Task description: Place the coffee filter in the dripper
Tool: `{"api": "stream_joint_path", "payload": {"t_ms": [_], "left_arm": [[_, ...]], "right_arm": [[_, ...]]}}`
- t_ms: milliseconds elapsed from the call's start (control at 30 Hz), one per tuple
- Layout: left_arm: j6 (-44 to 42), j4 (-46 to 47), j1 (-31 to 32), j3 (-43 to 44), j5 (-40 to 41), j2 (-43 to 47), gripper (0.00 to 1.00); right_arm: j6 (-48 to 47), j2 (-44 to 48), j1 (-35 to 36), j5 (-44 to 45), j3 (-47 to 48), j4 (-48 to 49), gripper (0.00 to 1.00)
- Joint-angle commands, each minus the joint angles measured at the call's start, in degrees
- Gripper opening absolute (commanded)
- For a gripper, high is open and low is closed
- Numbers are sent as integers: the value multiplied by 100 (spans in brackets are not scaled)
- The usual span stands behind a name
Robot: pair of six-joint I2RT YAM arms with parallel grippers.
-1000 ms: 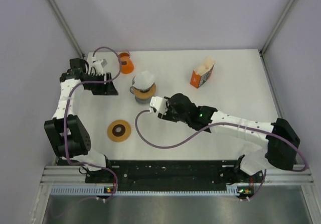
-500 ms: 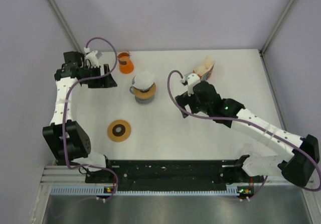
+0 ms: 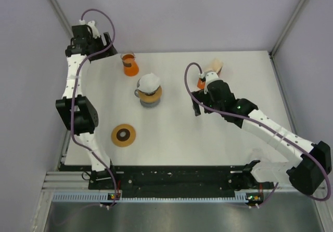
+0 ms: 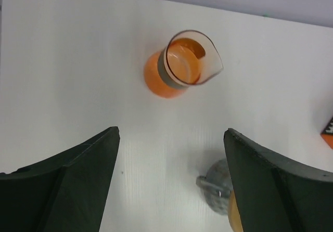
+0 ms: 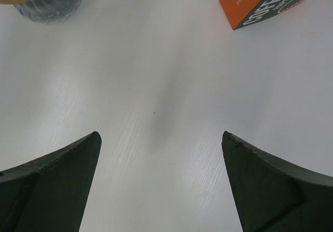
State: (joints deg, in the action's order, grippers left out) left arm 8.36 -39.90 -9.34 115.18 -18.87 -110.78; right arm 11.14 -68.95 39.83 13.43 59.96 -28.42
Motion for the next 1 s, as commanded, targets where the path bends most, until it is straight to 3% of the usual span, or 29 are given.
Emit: {"api": "stream_joint_path", "payload": {"t_ms": [0,133,367,500,767,833,900,967], "left_arm": [[359,325,327,1014,1060,-1022,84],[500,465,468,1630,1281,-1735,80],[395,1002,759,1920,1702,-2456,80],[351,1054,767,2395,2019,-2878,75],[377,932,759,2378,1554,-3186,43],[394,844,750,2291,1475,-3160,26],[438,852,724,2185,1422,-3038,0],[569,826,680,2132,1308,-2818,0]], "right_arm": [[29,-171,-37,89,42,92,99],[-15,-321,-46,81,42,92,99],[-261,-742,-107,46,164,83,99],[-410,-997,-125,-16,322,83,99],[-542,-1376,-142,-69,604,-5,99],[-542,-1358,-143,-8,665,-66,99],[-507,-1314,-143,72,744,-154,99],[-463,-1235,-160,98,824,-233,99]]}}
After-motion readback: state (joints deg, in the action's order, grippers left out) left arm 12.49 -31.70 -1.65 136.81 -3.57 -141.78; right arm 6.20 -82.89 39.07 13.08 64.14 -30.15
